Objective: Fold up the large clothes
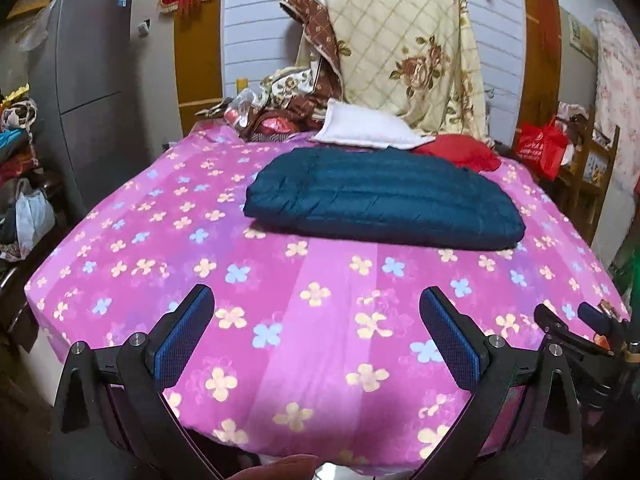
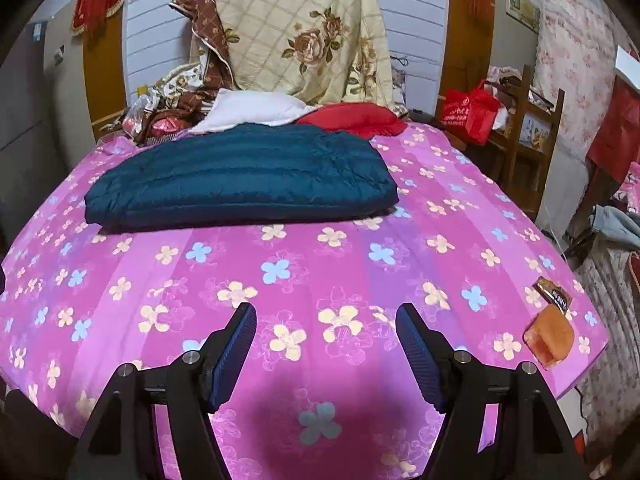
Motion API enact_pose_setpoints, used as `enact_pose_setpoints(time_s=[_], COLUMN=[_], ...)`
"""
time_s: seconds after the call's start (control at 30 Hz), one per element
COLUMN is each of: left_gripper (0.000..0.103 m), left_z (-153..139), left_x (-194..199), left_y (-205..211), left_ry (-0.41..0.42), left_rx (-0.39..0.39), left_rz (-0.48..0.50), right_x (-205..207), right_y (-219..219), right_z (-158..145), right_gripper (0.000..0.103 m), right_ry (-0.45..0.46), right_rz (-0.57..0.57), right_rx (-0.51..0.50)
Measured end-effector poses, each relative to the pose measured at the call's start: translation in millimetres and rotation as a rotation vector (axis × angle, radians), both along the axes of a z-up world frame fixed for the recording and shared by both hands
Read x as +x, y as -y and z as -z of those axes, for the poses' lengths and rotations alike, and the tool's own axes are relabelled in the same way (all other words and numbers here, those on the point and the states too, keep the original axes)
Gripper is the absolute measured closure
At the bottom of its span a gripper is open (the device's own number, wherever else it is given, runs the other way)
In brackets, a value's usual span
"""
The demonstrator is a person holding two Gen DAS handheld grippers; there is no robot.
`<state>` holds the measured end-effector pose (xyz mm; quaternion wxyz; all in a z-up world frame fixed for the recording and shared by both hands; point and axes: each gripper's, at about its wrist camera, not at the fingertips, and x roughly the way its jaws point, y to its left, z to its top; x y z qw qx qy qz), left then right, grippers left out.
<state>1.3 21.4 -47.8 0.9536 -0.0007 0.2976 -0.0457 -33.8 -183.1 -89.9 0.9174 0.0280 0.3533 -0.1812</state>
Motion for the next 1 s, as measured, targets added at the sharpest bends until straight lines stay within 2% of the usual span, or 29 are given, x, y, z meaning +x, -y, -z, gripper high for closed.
enact_pose_setpoints(time_s=[0.37,0.63,1.0], left_gripper=[0.000,0.000,0.000], left_z=[14.7,15.5,12.1], left_x=[7.8,7.7,0.0], left_y=[2.6,-1.3,8.0], left_ry=[-0.071,-0.071,-0.063], left_rx=[0.021,-0.007,0.034], left_rz=[0.002,0.008,0.014], right_x=[4.9,5.4,-5.8], right_y=[3.5,4.7,11.5], right_z=[12.9,14.3,7.9], right_gripper=[0.033,0.033,0.033], right_ry=[-0.050,-0.054,-0.017], right_rz=[0.029,0.057,0.093], right_rx=[0.011,0.006,0.001])
